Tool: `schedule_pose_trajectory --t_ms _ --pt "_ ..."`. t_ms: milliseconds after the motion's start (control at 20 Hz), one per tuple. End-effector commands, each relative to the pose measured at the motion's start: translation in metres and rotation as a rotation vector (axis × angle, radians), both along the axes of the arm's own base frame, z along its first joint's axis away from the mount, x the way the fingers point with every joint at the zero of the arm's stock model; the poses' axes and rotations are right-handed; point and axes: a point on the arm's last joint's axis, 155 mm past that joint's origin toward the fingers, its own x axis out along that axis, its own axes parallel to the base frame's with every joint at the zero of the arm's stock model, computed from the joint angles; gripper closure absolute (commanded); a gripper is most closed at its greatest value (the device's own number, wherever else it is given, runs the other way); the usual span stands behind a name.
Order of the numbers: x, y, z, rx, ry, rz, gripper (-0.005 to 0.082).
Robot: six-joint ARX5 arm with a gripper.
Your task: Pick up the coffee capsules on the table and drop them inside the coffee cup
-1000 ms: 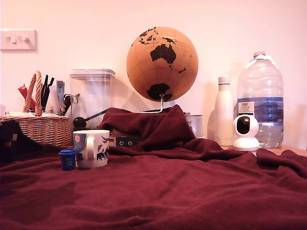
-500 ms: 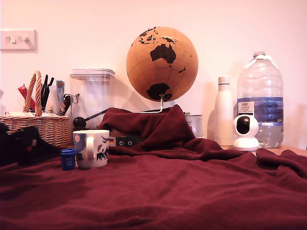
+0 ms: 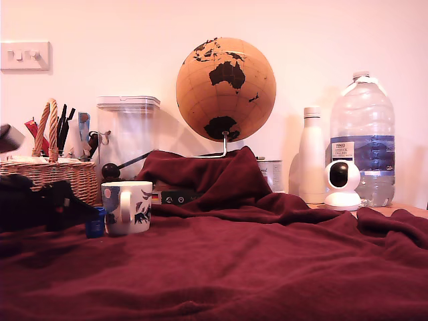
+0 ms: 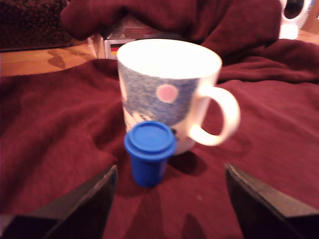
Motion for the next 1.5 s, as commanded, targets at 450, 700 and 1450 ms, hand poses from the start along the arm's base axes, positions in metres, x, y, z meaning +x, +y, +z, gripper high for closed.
schedule_pose_trajectory --t_ms 450,700,1450 --pt "0.023 -0.004 -0.022 0.02 0.046 -0.009 0.0146" --pt "0.028 -0.005 -0.028 0.043 0.059 -0.018 0.0148" --pt "0.031 -0.006 -0.031 0.057 0.075 -0.022 0.0607"
